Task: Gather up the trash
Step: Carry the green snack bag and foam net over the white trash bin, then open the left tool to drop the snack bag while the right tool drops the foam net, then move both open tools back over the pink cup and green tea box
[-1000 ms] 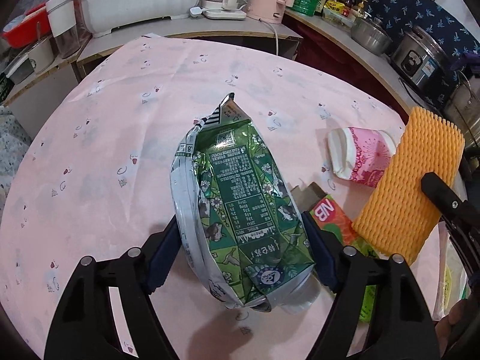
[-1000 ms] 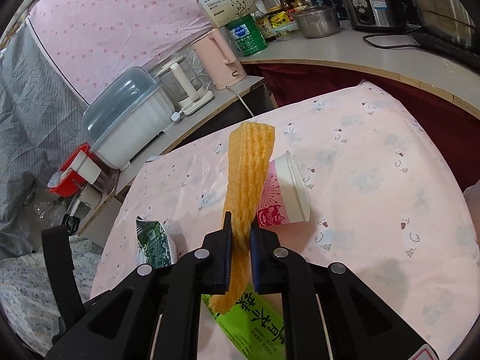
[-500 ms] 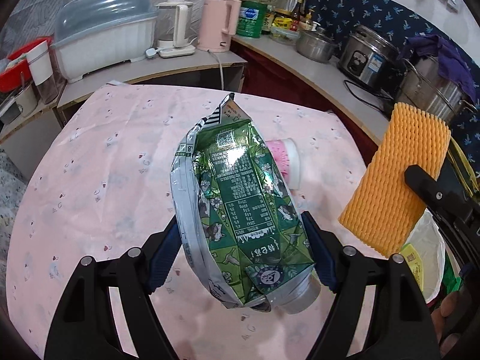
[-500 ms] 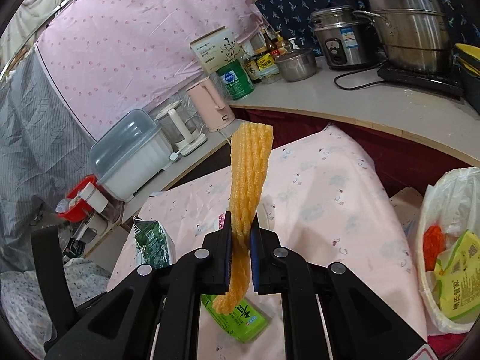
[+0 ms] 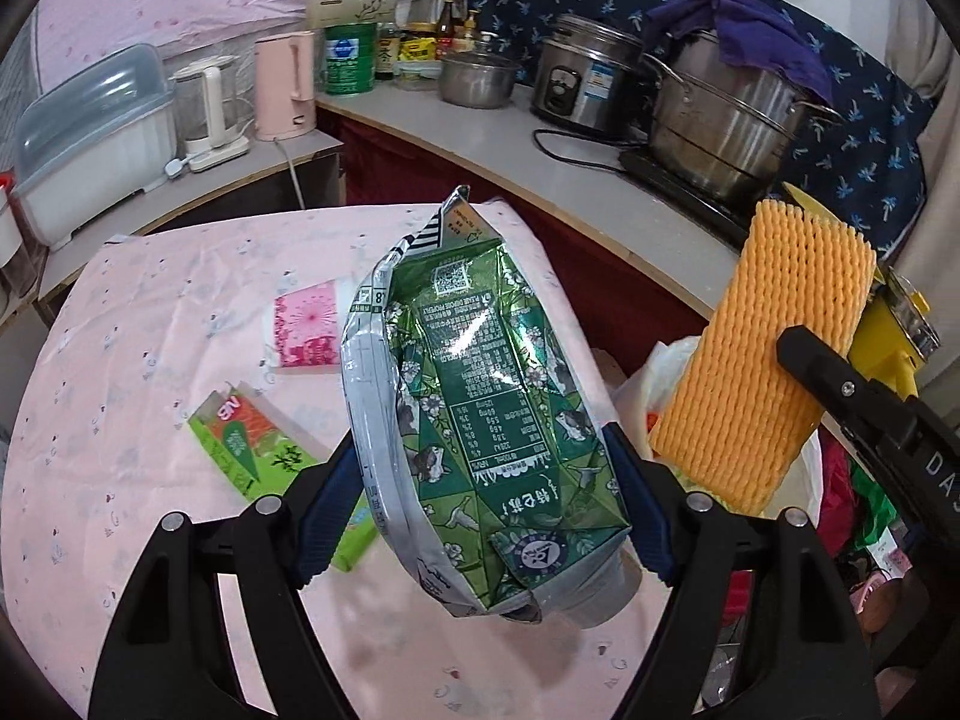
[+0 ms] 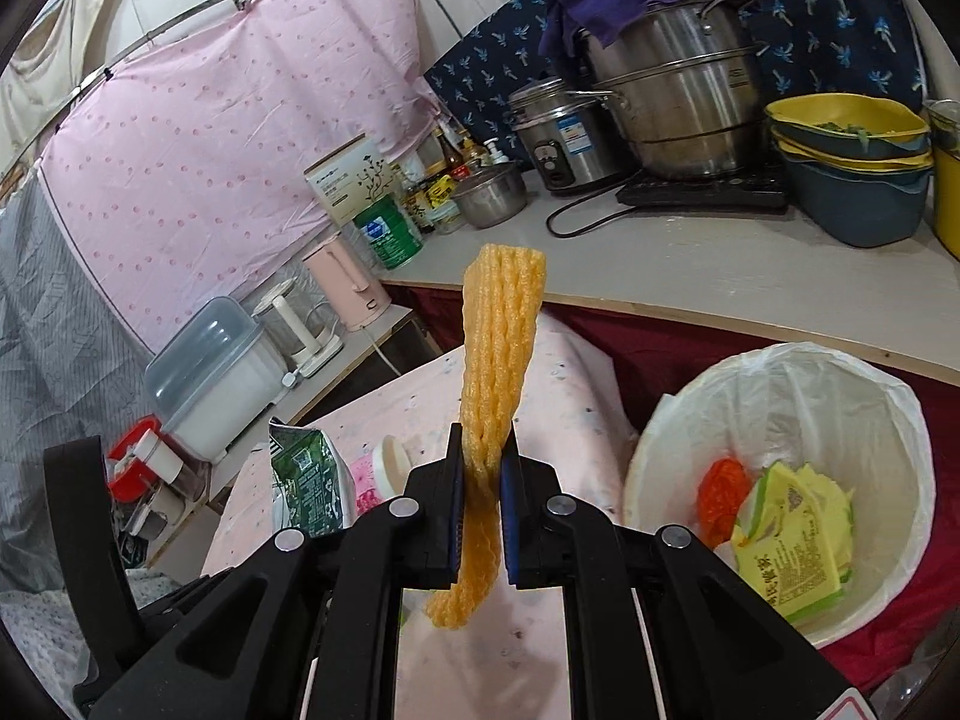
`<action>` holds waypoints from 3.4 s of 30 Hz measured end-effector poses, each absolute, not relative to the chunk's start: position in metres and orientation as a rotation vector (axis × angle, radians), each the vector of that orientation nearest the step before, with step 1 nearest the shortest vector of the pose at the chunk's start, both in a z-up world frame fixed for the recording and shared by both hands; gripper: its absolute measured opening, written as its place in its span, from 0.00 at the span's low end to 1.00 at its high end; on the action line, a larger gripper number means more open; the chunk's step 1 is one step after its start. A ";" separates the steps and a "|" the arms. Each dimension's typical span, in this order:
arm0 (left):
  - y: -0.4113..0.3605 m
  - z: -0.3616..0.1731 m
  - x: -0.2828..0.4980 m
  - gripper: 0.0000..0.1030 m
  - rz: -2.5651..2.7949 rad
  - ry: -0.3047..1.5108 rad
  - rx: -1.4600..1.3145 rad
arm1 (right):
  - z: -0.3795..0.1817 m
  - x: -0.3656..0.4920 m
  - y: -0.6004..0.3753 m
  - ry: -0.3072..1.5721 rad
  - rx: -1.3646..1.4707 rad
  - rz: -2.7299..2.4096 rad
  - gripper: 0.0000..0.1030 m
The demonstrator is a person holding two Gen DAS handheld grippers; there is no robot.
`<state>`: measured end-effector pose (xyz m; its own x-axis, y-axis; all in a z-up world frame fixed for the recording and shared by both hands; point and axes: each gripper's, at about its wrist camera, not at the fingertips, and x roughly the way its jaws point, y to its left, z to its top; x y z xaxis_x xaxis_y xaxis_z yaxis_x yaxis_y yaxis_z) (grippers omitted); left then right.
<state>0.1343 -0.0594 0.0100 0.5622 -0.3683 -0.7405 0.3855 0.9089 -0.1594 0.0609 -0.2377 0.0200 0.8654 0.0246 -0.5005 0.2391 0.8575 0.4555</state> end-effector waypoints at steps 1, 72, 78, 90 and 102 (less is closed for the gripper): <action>-0.069 0.010 0.131 0.71 -0.462 0.867 0.032 | 0.019 0.055 -0.245 0.514 0.540 -0.131 0.09; -0.146 -0.010 0.106 0.78 -0.572 0.868 0.102 | -0.017 0.010 -0.320 0.539 0.613 -0.284 0.26; -0.120 -0.009 0.111 0.78 -0.531 0.873 0.065 | -0.012 0.018 -0.298 0.550 0.582 -0.247 0.26; -0.058 -0.006 0.126 0.78 -0.422 0.881 -0.015 | -0.008 0.039 -0.245 0.586 0.526 -0.168 0.27; -0.001 -0.019 0.138 0.78 -0.303 0.918 -0.088 | -0.010 0.054 -0.205 0.620 0.484 -0.105 0.26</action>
